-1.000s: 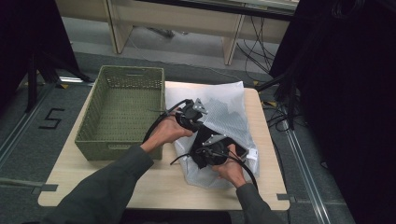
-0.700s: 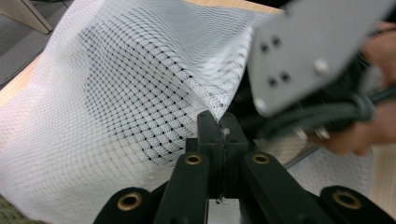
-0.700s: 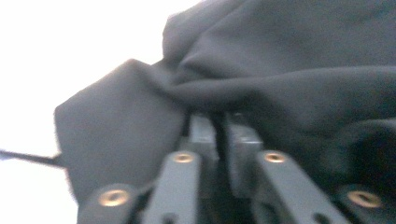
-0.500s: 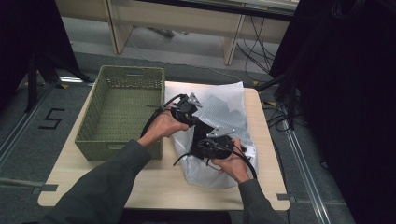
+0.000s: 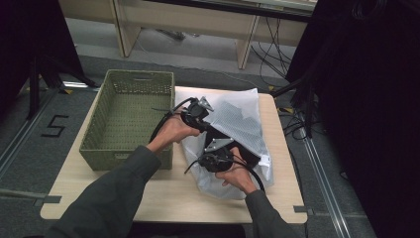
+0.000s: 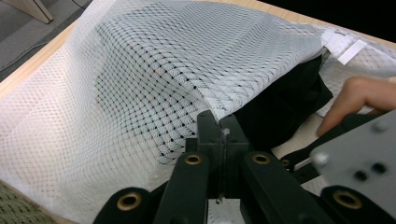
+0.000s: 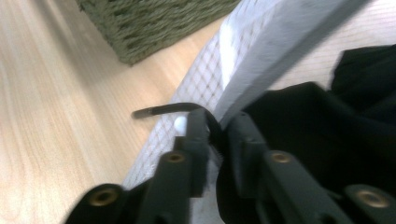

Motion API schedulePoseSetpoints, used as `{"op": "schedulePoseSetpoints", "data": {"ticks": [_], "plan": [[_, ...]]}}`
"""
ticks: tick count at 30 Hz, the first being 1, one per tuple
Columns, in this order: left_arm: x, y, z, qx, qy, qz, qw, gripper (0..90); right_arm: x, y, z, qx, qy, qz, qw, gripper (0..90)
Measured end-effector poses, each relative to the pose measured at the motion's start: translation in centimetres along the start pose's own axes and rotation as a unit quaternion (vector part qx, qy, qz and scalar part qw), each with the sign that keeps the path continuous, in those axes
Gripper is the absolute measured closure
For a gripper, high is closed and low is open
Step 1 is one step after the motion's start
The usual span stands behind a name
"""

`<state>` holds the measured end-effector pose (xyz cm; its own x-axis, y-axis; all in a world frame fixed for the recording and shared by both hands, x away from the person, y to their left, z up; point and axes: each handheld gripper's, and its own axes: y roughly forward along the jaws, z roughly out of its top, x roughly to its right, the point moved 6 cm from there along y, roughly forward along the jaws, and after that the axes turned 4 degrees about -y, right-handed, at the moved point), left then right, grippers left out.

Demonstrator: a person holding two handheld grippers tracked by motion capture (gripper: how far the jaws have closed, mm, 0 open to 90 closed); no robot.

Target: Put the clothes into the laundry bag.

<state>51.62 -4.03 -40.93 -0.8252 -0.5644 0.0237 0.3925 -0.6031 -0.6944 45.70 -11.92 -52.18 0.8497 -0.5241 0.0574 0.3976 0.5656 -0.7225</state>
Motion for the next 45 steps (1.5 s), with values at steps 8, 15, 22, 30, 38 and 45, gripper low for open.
{"op": "schedulePoseSetpoints", "data": {"ticks": [8, 15, 22, 30, 38, 45], "plan": [[0.0, -0.3, 0.0, 0.000, 0.006, 0.004, 1.0000, 89.3, 0.4, -2.3, 0.3, 0.023, -0.005, -0.013, 0.9996, 89.5], [-0.3, -0.5, 0.1, 0.003, 0.001, 0.004, 1.0000, 89.2, 1.4, -3.6, -0.2, 0.024, 0.009, -0.019, 0.9995, 89.9], [-0.3, -0.4, 0.2, -0.003, 0.009, 0.001, 1.0000, 89.2, -0.3, -3.3, 0.2, 0.016, -0.006, -0.013, 0.9998, 76.0], [-0.3, -0.3, 0.4, -0.005, 0.004, 0.002, 1.0000, 89.3, -2.5, -0.9, 2.4, 0.031, -0.066, 0.016, 0.9972, 67.2], [-0.3, 0.1, 0.3, -0.004, -0.001, 0.000, 1.0000, 89.3, -1.8, 0.0, 0.7, -0.037, -0.082, 0.035, 0.9953, 84.5], [-0.4, -0.4, 0.3, -0.003, 0.004, 0.001, 1.0000, 89.3, -1.4, -2.9, 1.0, -0.008, -0.058, 0.017, 0.9982, 88.9]]}}
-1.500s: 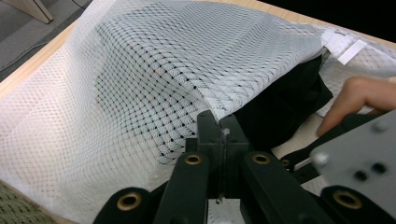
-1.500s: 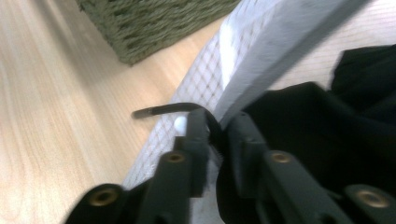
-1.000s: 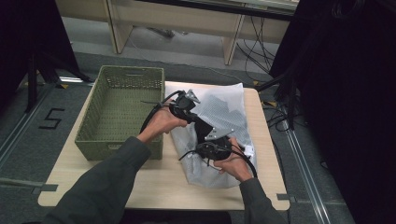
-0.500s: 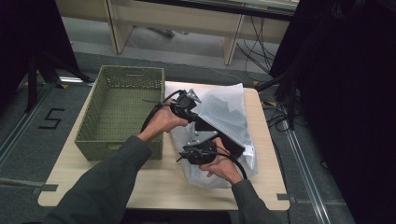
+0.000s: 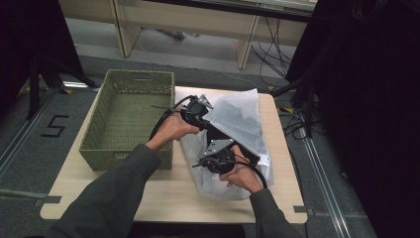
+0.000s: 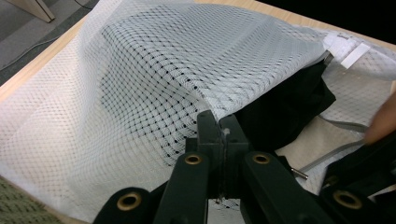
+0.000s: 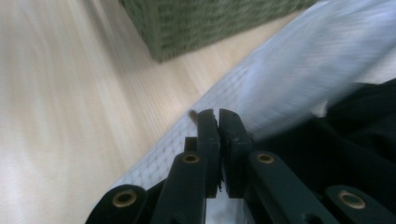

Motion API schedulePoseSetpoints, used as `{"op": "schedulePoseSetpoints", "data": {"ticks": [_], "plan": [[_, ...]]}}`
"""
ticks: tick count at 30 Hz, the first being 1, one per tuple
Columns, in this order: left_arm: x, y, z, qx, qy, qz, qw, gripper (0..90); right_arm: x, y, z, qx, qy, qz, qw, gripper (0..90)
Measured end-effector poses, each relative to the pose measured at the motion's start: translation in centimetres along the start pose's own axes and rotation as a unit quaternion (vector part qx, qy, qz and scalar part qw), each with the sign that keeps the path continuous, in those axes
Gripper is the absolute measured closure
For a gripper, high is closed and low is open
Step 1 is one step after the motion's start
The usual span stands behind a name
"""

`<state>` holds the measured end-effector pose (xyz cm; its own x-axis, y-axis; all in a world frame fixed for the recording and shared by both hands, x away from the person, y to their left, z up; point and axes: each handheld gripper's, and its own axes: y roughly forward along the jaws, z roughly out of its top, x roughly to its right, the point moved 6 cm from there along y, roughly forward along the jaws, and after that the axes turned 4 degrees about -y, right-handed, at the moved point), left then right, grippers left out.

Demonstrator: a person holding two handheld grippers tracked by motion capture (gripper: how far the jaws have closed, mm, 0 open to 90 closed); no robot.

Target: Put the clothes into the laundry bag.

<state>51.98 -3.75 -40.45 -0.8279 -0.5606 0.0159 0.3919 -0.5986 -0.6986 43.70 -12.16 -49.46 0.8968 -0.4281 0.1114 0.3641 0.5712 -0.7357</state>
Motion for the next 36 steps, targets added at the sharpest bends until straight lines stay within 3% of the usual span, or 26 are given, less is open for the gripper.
{"op": "schedulePoseSetpoints", "data": {"ticks": [1, 2, 3, 5, 6, 8, 9, 10, 11, 12, 14, 15, 17, 19, 21, 23, 24, 25, 26, 28, 30, 31, 32, 33, 36], "plan": [[0.0, 0.0, 0.0, 0.002, -0.003, 0.000, 1.0000, 89.3, 0.2, -0.9, -0.1, 0.012, -0.015, -0.005, 0.9998, 88.9], [0.3, 0.1, 0.1, 0.013, -0.019, -0.004, 0.9997, 89.3, 0.6, -1.7, -0.2, 0.017, -0.016, -0.013, 0.9997, 89.1], [0.1, -0.1, -0.1, 0.002, -0.004, 0.000, 1.0000, 89.3, 1.0, -2.2, -0.4, 0.019, -0.010, -0.021, 0.9995, 89.1], [0.1, -0.1, -0.2, 0.001, 0.002, -0.001, 1.0000, 89.3, 2.5, -3.1, -1.3, 0.014, 0.023, -0.051, 0.9983, 90.0], [0.2, -0.2, -0.2, 0.001, 0.000, -0.002, 1.0000, 89.3, 3.5, -3.2, -2.0, -0.001, 0.031, -0.077, 0.9965, 90.0], [0.5, -0.3, -0.4, 0.001, 0.005, -0.006, 1.0000, 89.3, 5.2, -2.3, -3.9, -0.050, 0.050, -0.125, 0.9896, 90.0], [0.7, -0.4, -0.5, -0.002, 0.010, -0.009, 0.9999, 89.3, 5.7, -1.6, -4.8, -0.070, 0.061, -0.131, 0.9870, 90.0], [0.9, -0.5, -0.6, -0.002, 0.013, -0.011, 0.9999, 89.3, 6.2, -1.1, -5.6, -0.093, 0.052, -0.133, 0.9853, 90.0], [1.1, -0.7, -0.7, -0.002, 0.014, -0.011, 0.9998, 89.3, 6.5, -0.7, -5.9, -0.097, 0.049, -0.137, 0.9846, 90.0], [1.0, -0.9, -0.6, -0.001, 0.023, -0.012, 0.9997, 89.2, 6.3, -0.8, -5.7, -0.090, 0.055, -0.131, 0.9857, 88.7], [1.0, -1.0, -0.6, 0.003, 0.019, -0.013, 0.9997, 89.2, 5.6, -2.0, -4.3, -0.055, 0.064, -0.129, 0.9880, 83.0], [0.9, -1.0, -0.6, 0.002, 0.016, -0.012, 0.9998, 89.2, 4.9, -2.8, -3.4, -0.026, 0.060, -0.117, 0.9910, 79.1], [0.6, -1.0, -0.7, -0.001, 0.015, -0.009, 0.9998, 89.2, 3.0, -3.5, -1.8, 0.025, 0.042, -0.066, 0.9966, 72.1], [0.5, -0.9, -0.8, -0.002, 0.012, -0.009, 0.9999, 89.2, 1.9, -3.0, -1.0, 0.040, 0.032, -0.043, 0.9977, 70.0], [0.6, -1.0, -0.7, 0.001, 0.010, -0.009, 0.9999, 89.2, 1.3, -1.8, -1.0, 0.023, 0.010, -0.033, 0.9991, 69.2], [0.5, -1.0, -0.7, 0.001, 0.013, -0.008, 0.9999, 89.1, 0.9, -0.3, -1.0, 0.009, 0.004, -0.014, 0.9998, 68.5], [0.5, -1.0, -0.7, 0.000, 0.014, -0.008, 0.9999, 89.1, 0.7, 0.2, -1.1, -0.003, 0.018, -0.006, 0.9998, 68.0], [0.4, -1.1, -0.7, -0.006, 0.021, -0.009, 0.9997, 89.1, 0.8, 0.9, -1.1, -0.003, 0.008, -0.006, 0.9999, 68.0], [0.5, -1.0, -0.6, 0.003, 0.009, -0.008, 0.9999, 89.1, 0.7, 1.2, -1.0, 0.001, 0.006, 0.000, 1.0000, 68.3], [0.3, -1.0, -0.7, -0.006, 0.015, -0.011, 0.9998, 89.1, 0.3, 1.6, -0.6, 0.000, 0.001, 0.005, 1.0000, 69.5], [0.3, -0.7, -0.7, -0.001, 0.009, -0.009, 0.9999, 89.1, 0.4, 1.9, -0.1, 0.005, -0.025, 0.005, 0.9997, 77.6], [0.3, -0.7, -0.7, 0.000, 0.007, -0.007, 0.9999, 89.1, 0.0, 1.9, -0.1, -0.001, -0.009, 0.004, 1.0000, 80.2], [0.3, -0.6, -0.7, 0.000, 0.008, -0.007, 0.9999, 89.1, 0.2, 1.9, 0.0, -0.002, -0.025, 0.001, 0.9997, 81.8], [0.2, -0.7, -0.8, -0.005, 0.013, -0.005, 0.9999, 89.1, 0.0, 1.8, -0.2, -0.008, -0.007, 0.005, 0.9999, 82.5], [0.0, -1.0, -0.8, -0.003, 0.014, -0.005, 0.9999, 89.1, 0.5, 1.1, -0.6, 0.001, 0.000, 0.004, 1.0000, 82.6]]}}
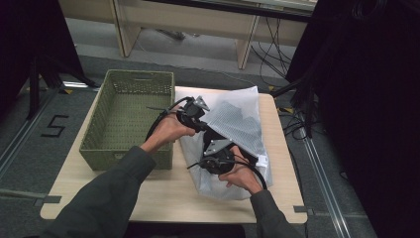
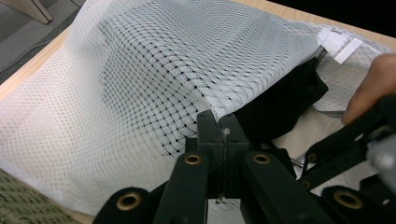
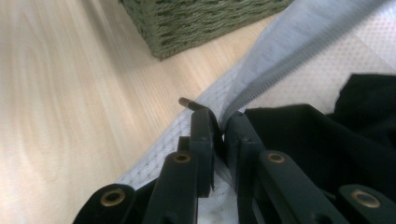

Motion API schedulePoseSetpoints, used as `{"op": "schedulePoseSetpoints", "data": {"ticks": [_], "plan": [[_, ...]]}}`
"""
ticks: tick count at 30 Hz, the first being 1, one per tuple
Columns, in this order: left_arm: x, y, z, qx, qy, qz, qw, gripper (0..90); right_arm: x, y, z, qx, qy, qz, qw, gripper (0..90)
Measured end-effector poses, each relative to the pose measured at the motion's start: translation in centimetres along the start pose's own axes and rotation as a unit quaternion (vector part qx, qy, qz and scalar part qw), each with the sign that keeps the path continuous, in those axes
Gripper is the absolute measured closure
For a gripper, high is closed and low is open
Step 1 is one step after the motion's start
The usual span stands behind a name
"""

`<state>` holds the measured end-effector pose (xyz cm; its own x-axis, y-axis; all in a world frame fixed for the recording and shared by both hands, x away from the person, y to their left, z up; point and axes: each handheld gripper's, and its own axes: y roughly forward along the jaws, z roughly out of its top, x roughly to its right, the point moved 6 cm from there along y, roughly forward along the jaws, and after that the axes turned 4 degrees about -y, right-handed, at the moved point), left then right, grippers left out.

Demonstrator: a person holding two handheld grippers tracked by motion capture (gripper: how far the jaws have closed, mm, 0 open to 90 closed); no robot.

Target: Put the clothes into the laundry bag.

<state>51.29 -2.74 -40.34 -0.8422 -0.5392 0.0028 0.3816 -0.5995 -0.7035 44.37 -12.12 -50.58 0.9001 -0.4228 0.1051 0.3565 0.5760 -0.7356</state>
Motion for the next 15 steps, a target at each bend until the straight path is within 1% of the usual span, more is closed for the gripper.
{"op": "schedulePoseSetpoints", "data": {"ticks": [1, 2, 3, 4, 5, 6, 7, 8, 9, 10, 11, 12, 13, 14, 15], "plan": [[-0.1, -0.1, -0.1, -0.004, 0.003, -0.001, 1.0000, 89.1, 0.0, -0.4, -0.2, 0.000, 0.019, 0.008, 0.9998, 82.2], [0.0, 0.0, 0.0, 0.004, -0.009, 0.001, 0.9999, 89.2, 0.2, -0.7, -0.4, 0.006, 0.023, 0.009, 0.9997, 81.7], [-0.1, 0.0, 0.0, 0.004, -0.008, 0.003, 1.0000, 89.2, 0.5, -0.9, -0.6, 0.011, 0.030, 0.010, 0.9994, 81.9], [-0.1, 0.0, 0.0, 0.004, -0.010, 0.004, 0.9999, 89.2, 0.7, -1.2, -0.9, 0.006, 0.031, 0.014, 0.9994, 82.5], [-0.1, 0.0, 0.0, 0.005, -0.010, 0.003, 0.9999, 89.2, 0.8, -1.2, -1.1, 0.014, 0.032, 0.010, 0.9993, 84.7], [-0.1, 0.1, 0.0, 0.005, -0.010, 0.002, 0.9999, 89.2, 0.9, -1.3, -1.3, 0.014, 0.036, 0.010, 0.9992, 88.9], [-0.1, 0.1, 0.0, 0.005, -0.011, 0.001, 0.9999, 89.1, 1.0, -1.5, -1.6, 0.001, 0.032, 0.011, 0.9994, 90.0], [-0.1, 0.1, 0.0, 0.004, -0.009, 0.002, 0.9999, 89.1, 1.1, -1.6, -1.6, 0.001, 0.035, 0.005, 0.9994, 90.0], [-0.1, 0.2, 0.0, 0.004, -0.009, 0.002, 0.9999, 89.1, 1.3, -1.4, -1.5, 0.019, 0.031, 0.000, 0.9994, 90.0], [-0.1, 0.2, 0.0, 0.004, -0.009, 0.002, 0.9999, 89.1, 1.2, -1.3, -1.4, 0.021, 0.036, 0.001, 0.9991, 90.0], [-0.1, 0.1, 0.0, -0.001, -0.005, 0.001, 1.0000, 89.1, 1.3, -1.4, -1.2, 0.018, 0.033, 0.001, 0.9993, 90.0], [-0.1, 0.2, 0.0, -0.001, -0.008, 0.001, 1.0000, 89.1, 1.3, -1.3, -1.1, 0.019, 0.027, 0.000, 0.9994, 88.4], [-0.1, 0.2, 0.0, 0.001, -0.007, 0.000, 1.0000, 89.1, 1.2, -1.2, -0.9, 0.023, 0.027, 0.005, 0.9994, 81.3], [0.0, 0.2, 0.1, 0.004, -0.007, 0.000, 1.0000, 89.1, 1.1, -1.2, -0.7, 0.021, 0.027, 0.013, 0.9993, 78.0], [-0.1, 0.1, 0.1, -0.004, -0.001, -0.002, 1.0000, 89.1, 1.0, -0.9, -0.5, 0.036, 0.027, 0.017, 0.9989, 75.4]]}}
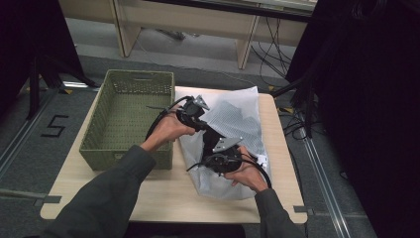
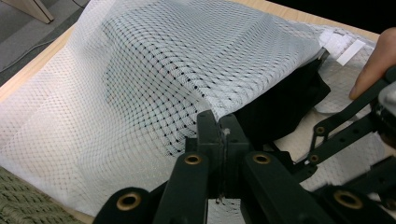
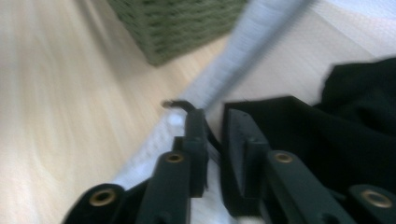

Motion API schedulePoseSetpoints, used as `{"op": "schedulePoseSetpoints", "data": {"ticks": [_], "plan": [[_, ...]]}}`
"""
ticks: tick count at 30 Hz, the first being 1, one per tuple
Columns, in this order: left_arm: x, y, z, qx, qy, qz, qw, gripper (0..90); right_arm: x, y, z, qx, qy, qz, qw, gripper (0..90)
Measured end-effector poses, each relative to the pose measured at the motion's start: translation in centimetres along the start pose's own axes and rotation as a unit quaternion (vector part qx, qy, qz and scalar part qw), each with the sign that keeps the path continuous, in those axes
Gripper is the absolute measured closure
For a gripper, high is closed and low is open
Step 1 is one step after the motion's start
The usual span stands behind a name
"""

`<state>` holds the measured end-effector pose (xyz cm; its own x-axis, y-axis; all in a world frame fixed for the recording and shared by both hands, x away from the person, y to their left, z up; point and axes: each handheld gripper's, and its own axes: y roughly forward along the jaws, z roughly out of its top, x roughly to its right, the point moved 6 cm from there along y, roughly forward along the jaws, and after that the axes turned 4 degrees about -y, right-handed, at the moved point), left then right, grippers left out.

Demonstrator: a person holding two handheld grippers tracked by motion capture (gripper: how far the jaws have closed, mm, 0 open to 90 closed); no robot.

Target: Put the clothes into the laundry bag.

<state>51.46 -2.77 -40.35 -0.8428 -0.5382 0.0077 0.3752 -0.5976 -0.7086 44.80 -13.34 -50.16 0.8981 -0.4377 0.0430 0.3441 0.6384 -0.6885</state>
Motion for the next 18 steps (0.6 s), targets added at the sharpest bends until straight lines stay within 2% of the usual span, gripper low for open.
{"op": "schedulePoseSetpoints", "data": {"ticks": [1, 2, 3, 4, 5, 6, 7, 8, 9, 10, 12, 18], "plan": [[0.1, 0.1, 0.1, 0.010, -0.011, 0.001, 0.9999, 89.0, -0.1, 0.0, 0.0, -0.015, 0.004, 0.009, 0.9998, 72.8], [0.1, 0.1, 0.1, 0.004, -0.003, -0.001, 1.0000, 89.0, 0.0, 0.3, 0.0, -0.014, -0.001, 0.006, 0.9999, 72.5], [0.1, 0.1, 0.1, 0.002, -0.001, 0.000, 1.0000, 88.9, -0.2, 0.8, 0.1, -0.012, 0.005, 0.005, 0.9999, 72.5], [0.2, 0.1, 0.2, 0.005, -0.005, 0.001, 1.0000, 88.9, -0.3, 1.2, 0.1, -0.010, 0.008, 0.008, 0.9999, 73.7], [0.1, 0.1, 0.1, -0.001, 0.002, -0.001, 1.0000, 88.9, -0.3, 1.3, 0.2, -0.015, 0.006, 0.015, 0.9998, 78.0], [0.1, 0.1, 0.1, -0.003, 0.003, -0.001, 1.0000, 88.9, -0.2, 1.3, 0.2, -0.017, -0.008, 0.019, 0.9997, 80.0], [0.2, 0.3, 0.1, 0.004, -0.007, 0.000, 1.0000, 88.8, -0.3, 1.5, 0.2, -0.013, -0.010, 0.016, 0.9997, 82.5], [0.1, 0.3, 0.1, 0.004, -0.004, -0.001, 1.0000, 88.8, -0.2, 1.4, 0.2, -0.016, -0.011, 0.013, 0.9997, 83.6], [0.1, 0.3, 0.1, 0.007, -0.010, 0.000, 0.9999, 88.8, -0.3, 1.1, 0.2, -0.022, 0.005, 0.017, 0.9996, 84.8], [0.1, 0.3, 0.1, 0.006, -0.013, 0.002, 0.9999, 88.8, -0.1, 1.0, 0.2, -0.017, 0.003, 0.016, 0.9997, 84.9], [0.1, 0.2, 0.1, 0.004, -0.008, 0.000, 1.0000, 89.0, 0.2, 0.6, 0.0, -0.015, 0.026, 0.015, 0.9994, 84.9], [-0.3, 0.1, 0.0, -0.001, -0.003, 0.011, 0.9999, 89.1, 0.6, 0.0, -0.5, 0.004, 0.069, 0.025, 0.9973, 85.1]]}}
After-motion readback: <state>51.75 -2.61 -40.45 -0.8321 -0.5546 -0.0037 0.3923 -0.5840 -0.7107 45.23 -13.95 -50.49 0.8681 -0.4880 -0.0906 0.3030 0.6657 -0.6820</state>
